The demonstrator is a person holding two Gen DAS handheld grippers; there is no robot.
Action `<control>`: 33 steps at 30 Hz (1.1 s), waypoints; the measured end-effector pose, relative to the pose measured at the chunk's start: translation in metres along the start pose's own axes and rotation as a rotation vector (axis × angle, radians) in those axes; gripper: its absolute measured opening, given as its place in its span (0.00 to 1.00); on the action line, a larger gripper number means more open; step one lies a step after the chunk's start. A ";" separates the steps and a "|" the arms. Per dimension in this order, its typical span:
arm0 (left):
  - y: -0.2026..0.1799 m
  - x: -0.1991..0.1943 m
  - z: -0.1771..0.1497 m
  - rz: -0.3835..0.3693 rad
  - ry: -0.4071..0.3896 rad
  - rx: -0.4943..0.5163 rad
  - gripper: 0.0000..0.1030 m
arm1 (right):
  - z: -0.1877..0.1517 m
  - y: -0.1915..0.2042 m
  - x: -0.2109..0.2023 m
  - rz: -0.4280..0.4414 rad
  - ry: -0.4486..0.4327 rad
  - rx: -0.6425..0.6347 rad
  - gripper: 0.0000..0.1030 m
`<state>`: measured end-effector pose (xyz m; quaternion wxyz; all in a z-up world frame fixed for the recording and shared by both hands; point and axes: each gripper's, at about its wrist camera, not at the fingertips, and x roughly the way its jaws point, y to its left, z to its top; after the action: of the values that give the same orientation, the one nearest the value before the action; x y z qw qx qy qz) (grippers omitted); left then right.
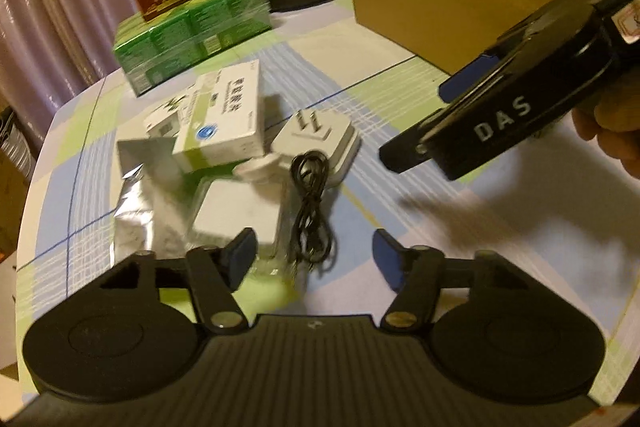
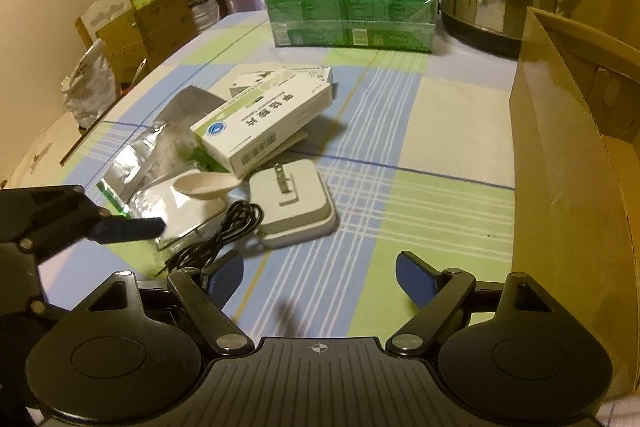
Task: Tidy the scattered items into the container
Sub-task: 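Grasp the black cable with the left gripper while the right gripper grasps the white plug adapter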
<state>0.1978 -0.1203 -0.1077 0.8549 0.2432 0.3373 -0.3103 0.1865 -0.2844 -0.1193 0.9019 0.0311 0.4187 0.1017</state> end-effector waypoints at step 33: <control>0.009 0.009 -0.019 0.077 0.057 0.006 0.10 | 0.022 0.019 0.059 0.037 0.018 -0.200 0.69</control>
<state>0.2010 -0.1055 -0.1248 0.8555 0.2675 0.3509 -0.2710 0.2369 -0.2526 -0.1468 0.8945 -0.0525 0.4140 0.1601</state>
